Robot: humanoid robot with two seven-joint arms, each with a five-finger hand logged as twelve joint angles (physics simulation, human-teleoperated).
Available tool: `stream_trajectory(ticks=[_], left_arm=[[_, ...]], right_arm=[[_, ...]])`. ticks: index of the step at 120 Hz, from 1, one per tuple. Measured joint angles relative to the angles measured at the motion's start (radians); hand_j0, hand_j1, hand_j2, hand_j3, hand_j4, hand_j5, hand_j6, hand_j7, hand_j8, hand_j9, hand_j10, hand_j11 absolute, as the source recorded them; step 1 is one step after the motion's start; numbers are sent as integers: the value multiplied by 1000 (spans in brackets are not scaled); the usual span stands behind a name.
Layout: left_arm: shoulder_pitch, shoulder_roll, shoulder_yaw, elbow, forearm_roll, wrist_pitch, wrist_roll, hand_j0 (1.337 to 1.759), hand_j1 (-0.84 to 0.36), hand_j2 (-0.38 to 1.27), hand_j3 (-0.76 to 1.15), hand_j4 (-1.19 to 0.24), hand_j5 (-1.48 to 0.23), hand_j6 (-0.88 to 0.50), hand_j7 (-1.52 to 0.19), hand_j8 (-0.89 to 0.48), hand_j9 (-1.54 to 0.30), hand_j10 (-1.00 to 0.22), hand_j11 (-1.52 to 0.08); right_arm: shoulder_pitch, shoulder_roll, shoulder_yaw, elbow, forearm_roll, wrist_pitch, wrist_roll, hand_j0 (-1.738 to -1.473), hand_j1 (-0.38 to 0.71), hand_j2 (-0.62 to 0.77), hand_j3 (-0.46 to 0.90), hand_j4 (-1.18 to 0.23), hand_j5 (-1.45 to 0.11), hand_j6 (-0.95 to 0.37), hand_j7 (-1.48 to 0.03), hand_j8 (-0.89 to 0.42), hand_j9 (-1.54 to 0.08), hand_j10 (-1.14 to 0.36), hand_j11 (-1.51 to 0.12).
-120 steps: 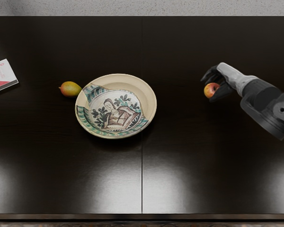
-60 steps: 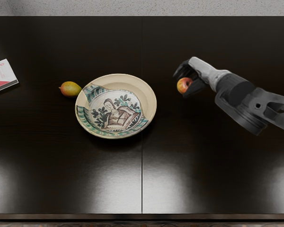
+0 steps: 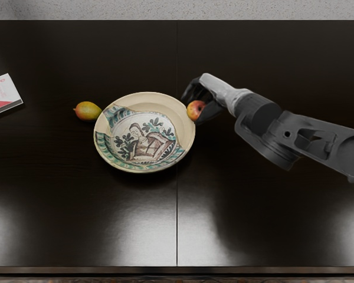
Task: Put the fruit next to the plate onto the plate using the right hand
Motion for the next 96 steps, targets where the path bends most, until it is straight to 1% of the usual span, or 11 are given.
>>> stream_trajectory(ticks=[52, 78, 89, 96], left_arm=[[0, 0, 0, 0, 0, 0, 0, 1658, 69, 47, 0, -234, -304, -234, -304, -234, -304, -233, -304], [0, 0, 0, 0, 0, 0, 0, 1658, 69, 46, 0, -234, -304, -234, -304, -234, -304, -233, -304], [0, 0, 0, 0, 0, 0, 0, 1658, 69, 47, 0, -234, -304, -234, -304, -234, -304, -233, -304], [0, 0, 0, 0, 0, 0, 0, 1658, 69, 47, 0, -234, -304, -234, -304, -234, -304, -233, -304]], right_arm=[[-16, 64, -45, -3, -4, -3, 0, -1658, 274, 270, 0, -619, -828, -560, -816, -422, -817, -550, -814], [-15, 134, -56, -35, -15, -3, 0, -1658, 270, 261, 0, -622, -838, -563, -822, -416, -829, -544, -824], [-13, 147, -58, -40, -18, -2, 0, -1658, 266, 244, 0, -616, -829, -560, -813, -415, -820, -543, -814], [-12, 152, -58, -42, -28, -5, 0, -1658, 232, 178, 0, -565, -757, -526, -745, -408, -750, -511, -746]])
